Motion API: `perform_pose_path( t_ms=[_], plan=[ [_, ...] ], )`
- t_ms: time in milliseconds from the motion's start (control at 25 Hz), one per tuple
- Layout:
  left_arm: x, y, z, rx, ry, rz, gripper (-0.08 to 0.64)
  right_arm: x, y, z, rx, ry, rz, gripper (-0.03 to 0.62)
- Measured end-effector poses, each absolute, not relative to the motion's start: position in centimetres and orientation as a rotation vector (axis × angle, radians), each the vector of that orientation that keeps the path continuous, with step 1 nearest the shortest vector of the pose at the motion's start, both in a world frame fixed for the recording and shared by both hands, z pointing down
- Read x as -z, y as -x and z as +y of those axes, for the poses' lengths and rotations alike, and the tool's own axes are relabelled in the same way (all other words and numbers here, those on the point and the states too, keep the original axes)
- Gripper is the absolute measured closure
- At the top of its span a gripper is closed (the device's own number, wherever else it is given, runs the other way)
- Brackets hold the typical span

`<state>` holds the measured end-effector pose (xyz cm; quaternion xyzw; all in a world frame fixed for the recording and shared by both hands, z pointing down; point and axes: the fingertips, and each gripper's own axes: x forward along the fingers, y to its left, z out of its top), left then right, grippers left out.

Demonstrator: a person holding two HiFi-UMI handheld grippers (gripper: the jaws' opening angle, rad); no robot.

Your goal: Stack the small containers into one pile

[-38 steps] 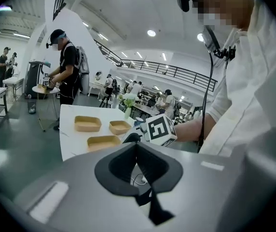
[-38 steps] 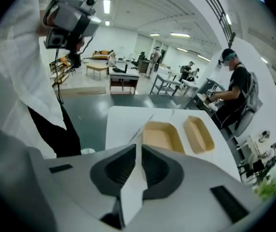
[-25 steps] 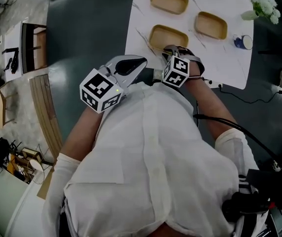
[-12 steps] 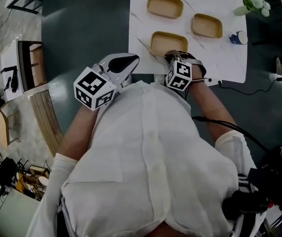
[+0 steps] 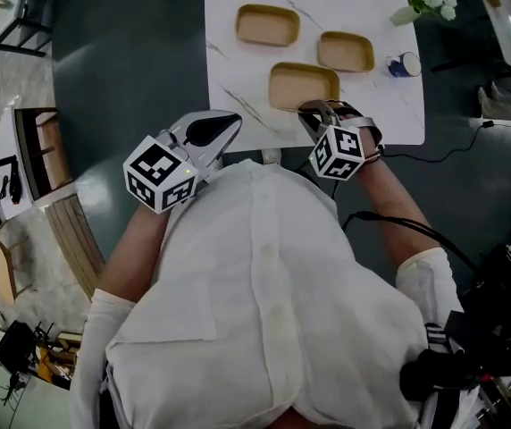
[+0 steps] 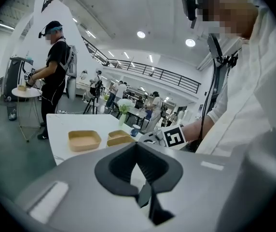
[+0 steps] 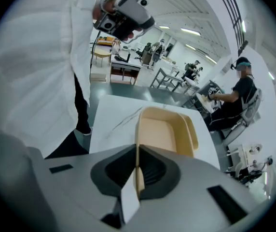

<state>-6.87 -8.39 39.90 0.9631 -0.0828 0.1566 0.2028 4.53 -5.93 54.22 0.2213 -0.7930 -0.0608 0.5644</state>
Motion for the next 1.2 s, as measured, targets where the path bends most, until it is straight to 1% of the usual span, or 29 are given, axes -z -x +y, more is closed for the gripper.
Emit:
perform_pose_path(
  t_ms=[280,640,920,1200],
  plan=[
    [-39.7,5.2,-8.5,-0.43,-2.687,-0.251,0.552,-52.7,-11.4,-6.6,0.184,-0.488,-1.842,0.575],
    [-40.0,2.9,-9.0,-0.421,-2.67,-0.354,0.552,-52.3,-19.0,-10.1,0.224,-0.505,-1.831,0.575],
    [-40.2,0.6,-9.2,-0.41,-2.652,-0.44,0.552,-53.8,-22.5,-12.4,0.223,-0.474,-1.842,0.575],
    [-40.7,0.1,-8.8,-0.426,-2.624,-0.524,0.552,-56.0,-23.4,-13.7,0.219,-0.427,-1.867,0.575]
  ],
)
